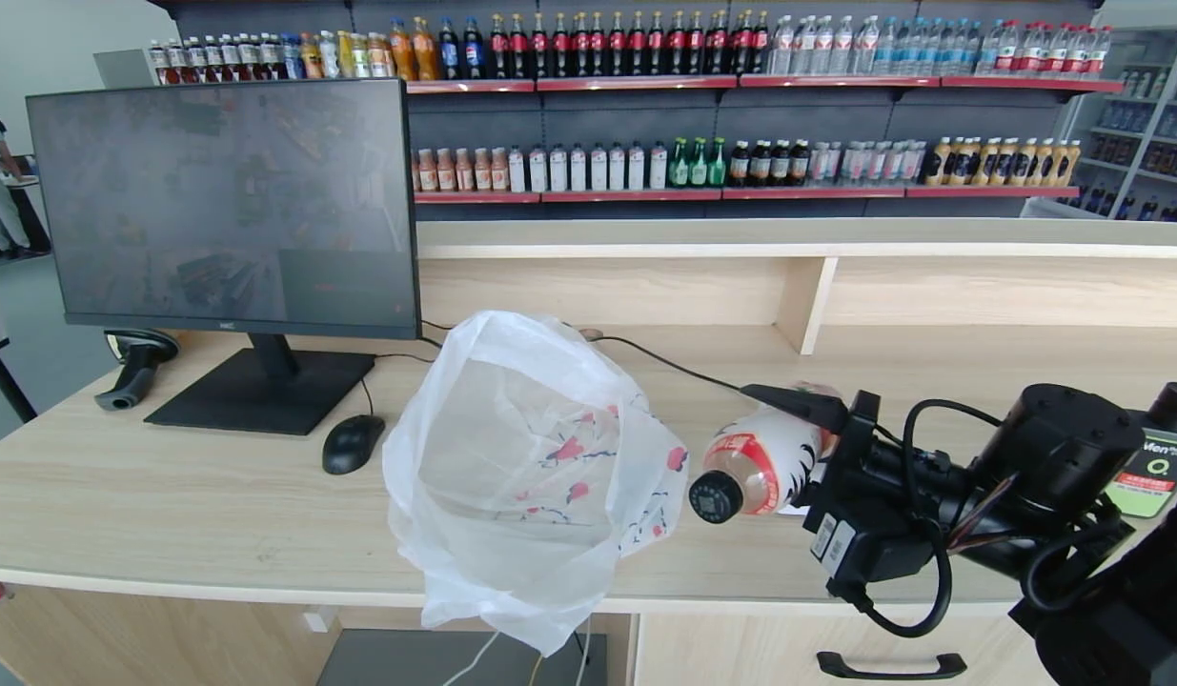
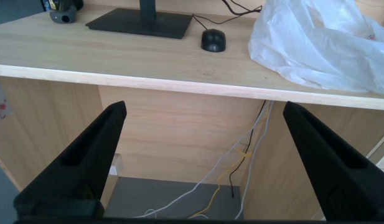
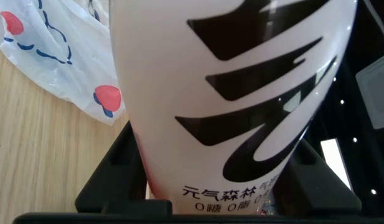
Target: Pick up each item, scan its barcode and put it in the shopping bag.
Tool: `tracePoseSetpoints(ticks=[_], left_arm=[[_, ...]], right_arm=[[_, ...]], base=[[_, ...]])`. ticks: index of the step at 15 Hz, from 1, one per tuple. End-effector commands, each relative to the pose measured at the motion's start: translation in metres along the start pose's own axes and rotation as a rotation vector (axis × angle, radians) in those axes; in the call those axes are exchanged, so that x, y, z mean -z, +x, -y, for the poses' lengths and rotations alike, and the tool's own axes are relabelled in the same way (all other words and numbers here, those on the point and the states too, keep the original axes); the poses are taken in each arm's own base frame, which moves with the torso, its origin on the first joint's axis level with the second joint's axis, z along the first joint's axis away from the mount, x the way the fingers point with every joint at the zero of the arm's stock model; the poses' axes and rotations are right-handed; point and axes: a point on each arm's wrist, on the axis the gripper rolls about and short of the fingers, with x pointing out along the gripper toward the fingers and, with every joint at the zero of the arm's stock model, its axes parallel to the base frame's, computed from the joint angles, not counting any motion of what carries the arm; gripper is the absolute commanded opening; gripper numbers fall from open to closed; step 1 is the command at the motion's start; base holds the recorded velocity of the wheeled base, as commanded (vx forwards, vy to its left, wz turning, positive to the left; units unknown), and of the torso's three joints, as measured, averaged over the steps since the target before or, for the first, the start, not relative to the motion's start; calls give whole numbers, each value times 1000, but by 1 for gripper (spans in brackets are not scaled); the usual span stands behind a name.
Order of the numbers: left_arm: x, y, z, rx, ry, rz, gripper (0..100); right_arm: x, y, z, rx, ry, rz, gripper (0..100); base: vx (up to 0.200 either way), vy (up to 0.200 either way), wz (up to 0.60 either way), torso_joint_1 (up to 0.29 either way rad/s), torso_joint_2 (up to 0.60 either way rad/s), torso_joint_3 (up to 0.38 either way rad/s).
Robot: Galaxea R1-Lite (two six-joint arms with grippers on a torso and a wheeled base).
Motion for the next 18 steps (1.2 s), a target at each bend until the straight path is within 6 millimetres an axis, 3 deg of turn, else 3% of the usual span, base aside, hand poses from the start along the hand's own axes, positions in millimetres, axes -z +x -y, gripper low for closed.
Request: tracePoseSetpoints(ticks=[1,12,18], left_arm=[[0,0,0,0,0,0,100],[0,0,0,0,0,0,100],[0,0,0,0,0,0,100]], right_arm=[[0,0,0,1,-3,1,0],[-2,-1,2,5,-1,13,0],[-15,-5,18,48,50,47,0]], base=[[0,0,0,0,0,0],[0,0,0,0,0,0],[0,0,0,0,0,0]])
